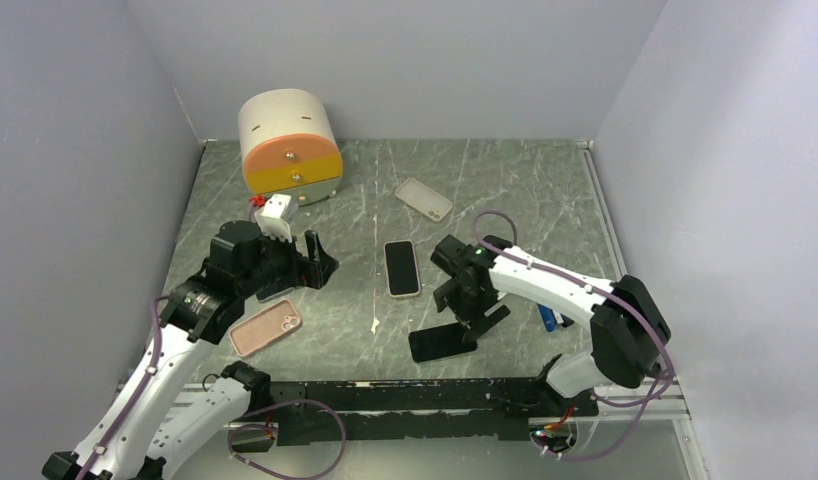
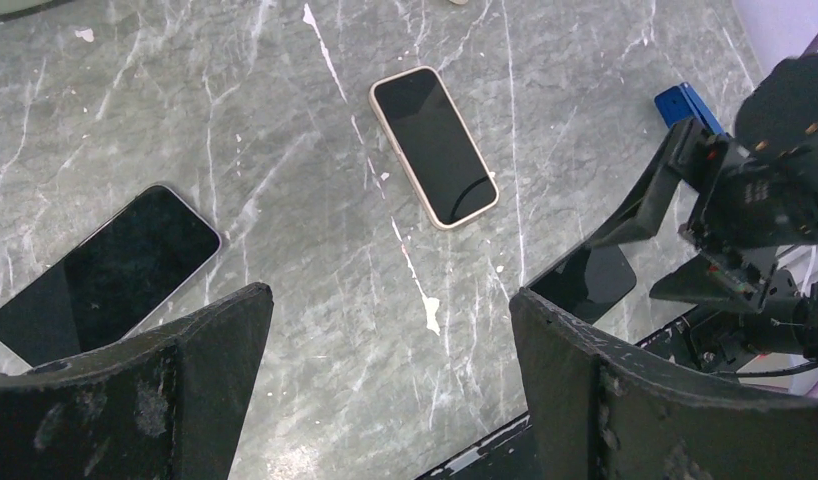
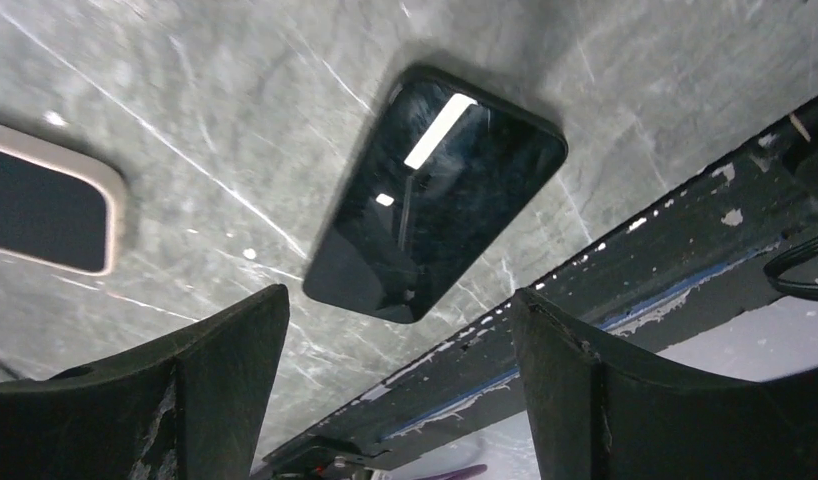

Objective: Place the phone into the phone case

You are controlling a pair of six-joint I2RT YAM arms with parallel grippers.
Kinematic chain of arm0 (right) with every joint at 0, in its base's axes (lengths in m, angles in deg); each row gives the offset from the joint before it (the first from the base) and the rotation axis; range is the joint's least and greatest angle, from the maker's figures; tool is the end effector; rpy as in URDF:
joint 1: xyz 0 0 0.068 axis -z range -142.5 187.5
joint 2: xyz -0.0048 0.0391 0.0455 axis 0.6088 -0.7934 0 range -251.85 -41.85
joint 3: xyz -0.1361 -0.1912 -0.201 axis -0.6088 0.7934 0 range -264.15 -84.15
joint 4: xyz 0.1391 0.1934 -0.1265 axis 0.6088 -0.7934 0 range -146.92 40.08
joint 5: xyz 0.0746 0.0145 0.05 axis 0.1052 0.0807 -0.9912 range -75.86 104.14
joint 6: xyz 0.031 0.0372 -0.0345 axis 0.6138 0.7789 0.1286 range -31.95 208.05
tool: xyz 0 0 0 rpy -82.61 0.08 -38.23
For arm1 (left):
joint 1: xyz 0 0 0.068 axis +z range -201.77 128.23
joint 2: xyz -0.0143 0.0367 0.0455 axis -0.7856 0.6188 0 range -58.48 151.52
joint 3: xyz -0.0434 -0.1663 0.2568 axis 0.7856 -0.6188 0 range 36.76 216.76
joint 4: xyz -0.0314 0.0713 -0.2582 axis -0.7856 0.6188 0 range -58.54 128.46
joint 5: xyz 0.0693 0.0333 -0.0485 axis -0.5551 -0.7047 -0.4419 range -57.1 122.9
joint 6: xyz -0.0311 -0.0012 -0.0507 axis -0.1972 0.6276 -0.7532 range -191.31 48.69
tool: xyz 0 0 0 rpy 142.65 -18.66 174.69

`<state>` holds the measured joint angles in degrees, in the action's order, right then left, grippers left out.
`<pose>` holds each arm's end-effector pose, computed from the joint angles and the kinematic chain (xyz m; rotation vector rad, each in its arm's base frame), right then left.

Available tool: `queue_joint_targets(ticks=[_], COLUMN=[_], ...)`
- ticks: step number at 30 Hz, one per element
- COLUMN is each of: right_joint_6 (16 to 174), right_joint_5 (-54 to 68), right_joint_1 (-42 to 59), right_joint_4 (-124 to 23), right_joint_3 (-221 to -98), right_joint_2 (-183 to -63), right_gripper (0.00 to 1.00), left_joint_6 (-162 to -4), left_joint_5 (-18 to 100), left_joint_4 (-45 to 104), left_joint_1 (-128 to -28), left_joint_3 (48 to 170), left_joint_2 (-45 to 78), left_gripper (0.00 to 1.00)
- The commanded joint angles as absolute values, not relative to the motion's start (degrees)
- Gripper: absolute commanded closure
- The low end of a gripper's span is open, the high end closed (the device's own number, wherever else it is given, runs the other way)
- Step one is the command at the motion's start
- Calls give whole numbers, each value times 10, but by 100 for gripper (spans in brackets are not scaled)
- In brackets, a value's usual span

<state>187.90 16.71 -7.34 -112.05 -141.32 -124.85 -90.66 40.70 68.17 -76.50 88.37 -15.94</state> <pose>0.1731 0.1693 0.2384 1.4272 2.7383 0.0314 0.1274 -0.0651 0.3621 0.1853 2.0974 -0.6106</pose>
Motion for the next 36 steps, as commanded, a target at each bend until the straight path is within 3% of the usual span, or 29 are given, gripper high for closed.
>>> queue_joint_targets(ticks=[1, 19, 36], right_joint_6=[1952, 2049, 2114], right_joint_5=[133, 120, 202], right_joint_1=[-112, -167, -165], right_joint_4=[-1106, -937, -986], right_joint_3=[-1400, -1301, -1267], right_joint_2=[-1263, -1281, -1215], right_gripper=[16, 18, 17], left_joint_6=[-909, -906, -906], left_joint_5=[431, 448, 441], left_joint_4=[659, 657, 658], left_joint_1=[-766, -766, -766], left_joint_3=[879, 879, 877], left_joint_2=[-177, -190, -195], left_gripper=[6, 6, 6])
